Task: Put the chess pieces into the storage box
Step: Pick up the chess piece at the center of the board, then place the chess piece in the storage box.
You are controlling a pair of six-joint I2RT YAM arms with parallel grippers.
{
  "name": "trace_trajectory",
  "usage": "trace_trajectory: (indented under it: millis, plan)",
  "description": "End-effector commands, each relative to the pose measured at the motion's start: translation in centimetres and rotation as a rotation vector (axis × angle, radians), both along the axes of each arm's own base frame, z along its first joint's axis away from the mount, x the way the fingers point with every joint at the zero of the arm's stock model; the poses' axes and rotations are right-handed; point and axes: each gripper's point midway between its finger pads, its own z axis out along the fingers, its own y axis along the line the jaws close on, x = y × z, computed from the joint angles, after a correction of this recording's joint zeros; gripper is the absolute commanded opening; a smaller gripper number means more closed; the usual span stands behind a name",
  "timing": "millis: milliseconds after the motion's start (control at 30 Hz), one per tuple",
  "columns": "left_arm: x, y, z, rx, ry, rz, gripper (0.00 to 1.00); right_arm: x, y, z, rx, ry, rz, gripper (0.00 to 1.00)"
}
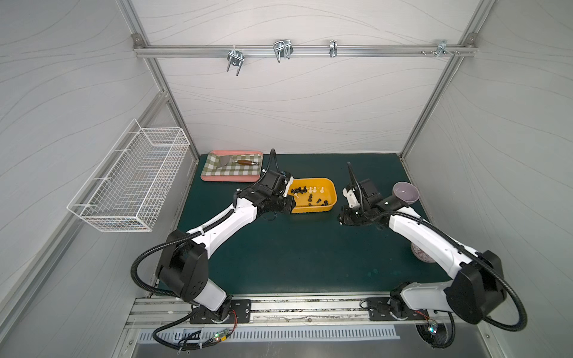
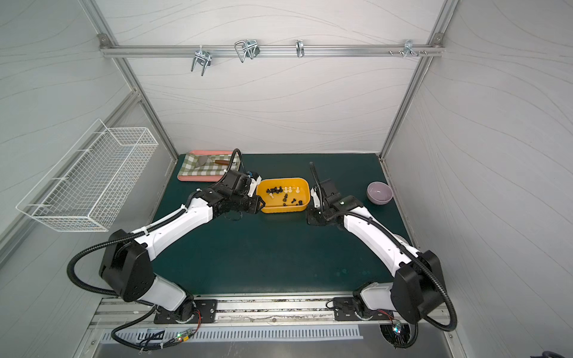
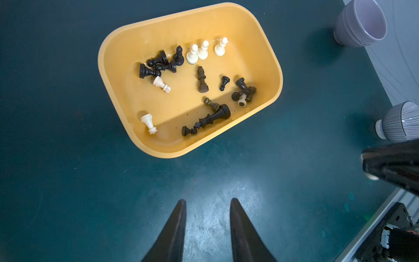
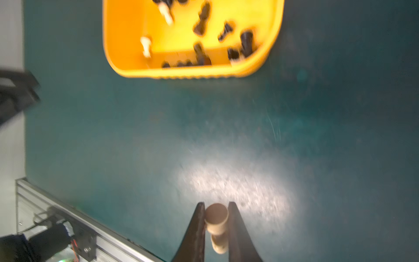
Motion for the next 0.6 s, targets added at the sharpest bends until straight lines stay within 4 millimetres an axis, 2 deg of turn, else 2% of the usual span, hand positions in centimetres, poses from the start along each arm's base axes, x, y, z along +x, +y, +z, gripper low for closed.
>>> trace_trajectory:
  millis: [0, 200, 333, 567]
  plan:
    - [-0.5, 0.5, 1.4, -0.024, -0.038, 0.010, 0.34, 2.1, 1.0, 1.8, 0.017, -0.049, 0.052, 0.13]
    - [-2.0, 1.7, 1.4, -0.020, -0.048, 0.019, 0.35, 6.8, 2.3, 3.5, 0.027, -0.098, 0.056, 0.13]
    - [-3.0, 2.3, 1.1, -0.019, -0.044, 0.029, 0.35, 9.9, 2.8, 3.4, 0.049, -0.094, 0.044, 0.13]
    - [-4.2, 3.2, 0.2, -0.018, -0.024, 0.054, 0.35, 14.1, 3.3, 1.7, 0.033, -0.079, 0.024, 0.13]
